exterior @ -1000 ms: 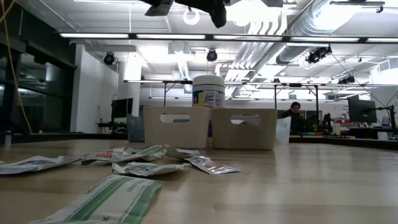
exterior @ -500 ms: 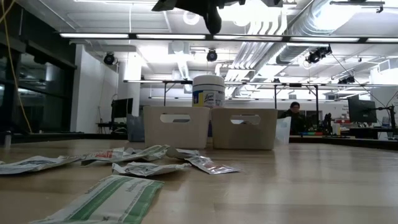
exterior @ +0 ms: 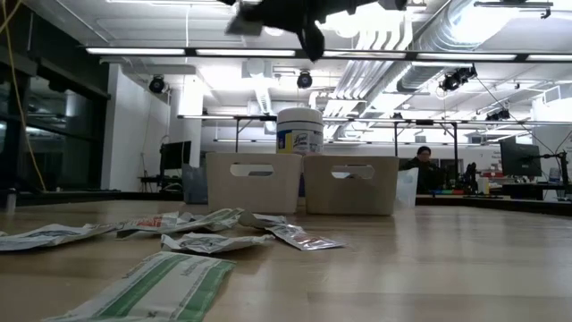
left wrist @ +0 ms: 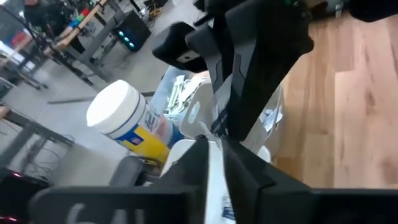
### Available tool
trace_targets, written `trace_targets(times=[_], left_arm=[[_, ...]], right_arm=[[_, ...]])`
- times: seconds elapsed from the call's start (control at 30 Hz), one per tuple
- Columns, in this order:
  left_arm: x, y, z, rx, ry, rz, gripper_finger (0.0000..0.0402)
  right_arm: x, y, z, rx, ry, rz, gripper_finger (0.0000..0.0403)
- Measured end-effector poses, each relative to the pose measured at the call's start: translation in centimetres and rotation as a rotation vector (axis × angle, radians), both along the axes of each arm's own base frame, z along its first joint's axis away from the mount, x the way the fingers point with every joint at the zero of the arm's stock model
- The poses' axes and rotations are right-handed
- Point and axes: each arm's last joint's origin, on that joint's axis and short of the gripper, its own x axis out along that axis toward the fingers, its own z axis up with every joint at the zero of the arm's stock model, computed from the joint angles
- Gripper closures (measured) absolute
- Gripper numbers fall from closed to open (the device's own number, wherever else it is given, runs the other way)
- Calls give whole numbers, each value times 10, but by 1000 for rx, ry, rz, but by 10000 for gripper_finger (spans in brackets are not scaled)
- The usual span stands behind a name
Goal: Pick & Place First Aid Supplies
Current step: Put the wipe into the gray bin, then put the band aid into the transparent bin
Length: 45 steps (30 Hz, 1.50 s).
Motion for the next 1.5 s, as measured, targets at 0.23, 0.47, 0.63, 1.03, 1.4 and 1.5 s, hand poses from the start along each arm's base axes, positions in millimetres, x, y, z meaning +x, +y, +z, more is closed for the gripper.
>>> trace_targets(times=[0.23,0.47,0.63,1.03,1.4,1.5], left_arm=[[-17,9,2,-28,32,53,255],[-38,18,3,-65,65,121,216],[-41,18,1,-75,105,103,216],[-41,17,-1,-140,112,81,215],[-38,13,-6,-214,151,35,215],[-33,10,-13,-236,227,-22,215]], right_arm=[[-24,-24,-4,51,222,-229,401],[-59,-65,-28,208,614,-354,402],[-63,-79,-44,274,732,-340,402],[-58,-94,-70,357,838,-306,395],[-56,-95,-71,348,833,-300,281],[-57,-94,-70,348,832,-292,262]])
